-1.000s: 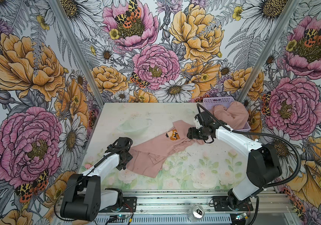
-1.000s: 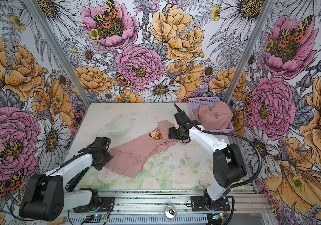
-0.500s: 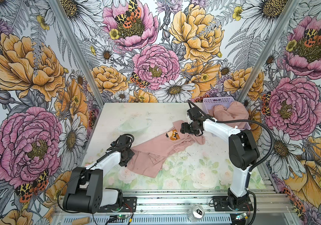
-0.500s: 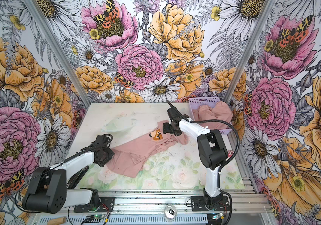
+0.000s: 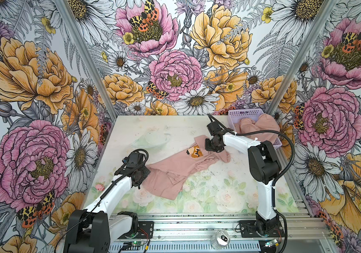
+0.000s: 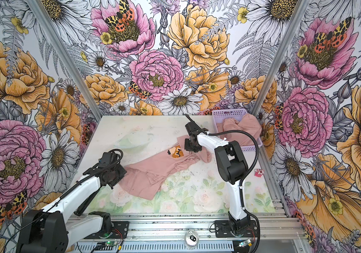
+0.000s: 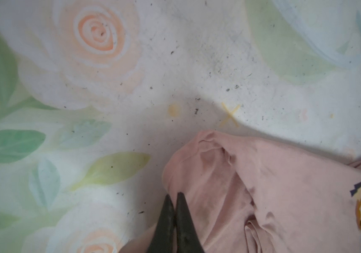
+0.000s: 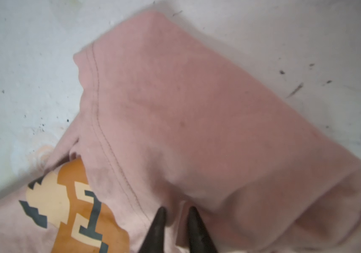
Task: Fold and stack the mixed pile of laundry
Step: 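Grasp the T-shirt edge with the left gripper while the right gripper grasps the shirt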
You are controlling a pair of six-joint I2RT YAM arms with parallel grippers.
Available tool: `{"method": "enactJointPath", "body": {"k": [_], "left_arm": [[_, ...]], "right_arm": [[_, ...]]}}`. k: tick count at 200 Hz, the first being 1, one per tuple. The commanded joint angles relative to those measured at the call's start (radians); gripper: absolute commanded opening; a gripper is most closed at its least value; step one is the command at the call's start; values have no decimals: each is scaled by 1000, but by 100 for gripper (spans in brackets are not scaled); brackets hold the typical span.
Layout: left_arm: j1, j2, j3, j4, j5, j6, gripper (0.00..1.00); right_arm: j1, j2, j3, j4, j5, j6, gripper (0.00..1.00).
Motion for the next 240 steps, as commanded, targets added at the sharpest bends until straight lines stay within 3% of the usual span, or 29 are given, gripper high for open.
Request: {"method": "enactJointPath", "body": {"k": [1, 58, 87, 99, 112, 145, 240], "left_arm": [[-5, -35, 52, -44, -21, 38, 0], [72, -49, 211, -55, -41, 153, 0], [96, -27, 285, -72, -28, 210, 0], [97, -23, 293, -71, -14, 216, 0], [94, -24, 294, -71, -1, 216, 0], [88, -49, 296, -72, 2, 220, 0], [89, -53, 292, -72, 15, 218, 0]], "right_arm": [[1, -63, 30, 0, 38, -9, 0], [-42, -231, 79, -23, -14, -35, 0], [-63, -210, 129, -73, -43, -58, 0], [-58, -180, 118, -83, -67, -61, 23], [-44, -150, 94, -81, -75, -61, 37], [21, -77, 70, -80, -45, -66, 49], [70, 12, 36, -111, 149, -45, 48]]}}
